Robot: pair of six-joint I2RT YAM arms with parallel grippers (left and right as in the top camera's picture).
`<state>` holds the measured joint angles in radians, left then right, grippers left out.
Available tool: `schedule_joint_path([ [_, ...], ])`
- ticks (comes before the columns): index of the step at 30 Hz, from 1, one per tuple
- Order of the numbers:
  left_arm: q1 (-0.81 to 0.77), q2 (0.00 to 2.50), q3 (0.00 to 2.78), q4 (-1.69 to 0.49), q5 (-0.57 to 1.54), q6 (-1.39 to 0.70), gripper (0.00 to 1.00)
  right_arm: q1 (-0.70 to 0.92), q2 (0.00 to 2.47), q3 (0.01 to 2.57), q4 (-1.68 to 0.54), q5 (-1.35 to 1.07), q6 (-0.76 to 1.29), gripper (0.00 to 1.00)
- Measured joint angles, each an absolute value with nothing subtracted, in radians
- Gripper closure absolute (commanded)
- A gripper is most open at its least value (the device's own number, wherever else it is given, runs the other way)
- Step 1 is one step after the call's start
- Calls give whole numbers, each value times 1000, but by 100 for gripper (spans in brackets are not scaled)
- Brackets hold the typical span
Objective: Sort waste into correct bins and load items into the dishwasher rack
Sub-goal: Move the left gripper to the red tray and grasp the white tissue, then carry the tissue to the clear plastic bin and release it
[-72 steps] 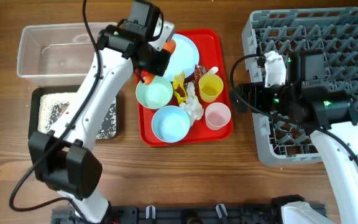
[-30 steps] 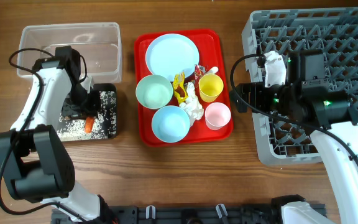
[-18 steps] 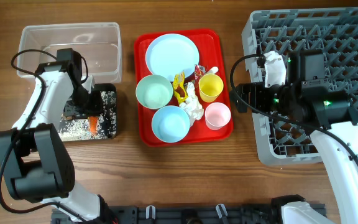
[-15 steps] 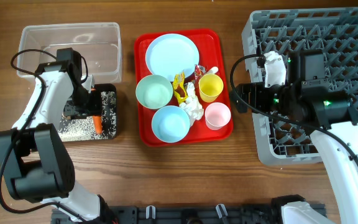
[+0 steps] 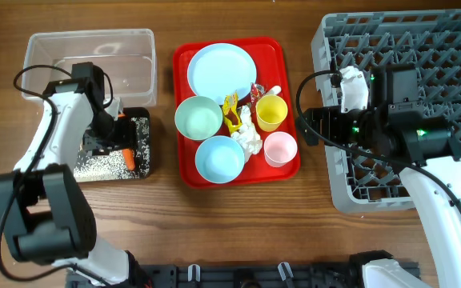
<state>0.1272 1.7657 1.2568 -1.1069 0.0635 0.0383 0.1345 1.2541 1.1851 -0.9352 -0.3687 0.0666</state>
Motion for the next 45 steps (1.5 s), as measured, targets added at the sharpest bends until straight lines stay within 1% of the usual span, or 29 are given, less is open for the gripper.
schedule_joint_path([
  [1,127,1739,1267,-1106,97,36,11,134,1254,1185,-935,-369,67,0],
  [2,126,1707,1279,-1102,126,38,8,134,1254,1185,-935,-369,67,0],
  [3,125,1661,1290,-1086,165,35,4,134,1254,1185,-935,-369,67,0],
  [6,101,1528,1306,-1046,276,38,0,134,1254,1185,-925,-377,67,0],
  [10,19,1457,1311,-1023,350,39,0,134,1254,1185,-900,-399,76,0],
  [11,-41,1454,1311,-1007,369,39,0,134,1254,1185,-900,-401,77,0],
  [16,-220,1465,1311,-871,384,39,0,134,1254,1185,-902,-404,79,0],
  [19,-301,1506,1311,-780,384,39,0,134,1254,1185,-905,-404,79,0],
  [21,-327,1536,1311,-741,383,38,0,134,1254,1185,-905,-404,79,0],
  [25,-404,1653,1312,-622,380,67,0,134,1254,1185,-904,-404,90,0],
  [28,-444,1735,1312,-587,364,102,0,134,1254,1185,-906,-404,94,0],
  [33,-502,1871,1312,-587,340,174,0,134,1254,1185,-909,-404,105,0],
  [42,-532,1884,1312,-586,258,250,1,134,1254,1185,-909,-404,117,0],
  [45,-532,1904,1312,-577,249,279,5,134,1254,1185,-909,-404,117,0],
])
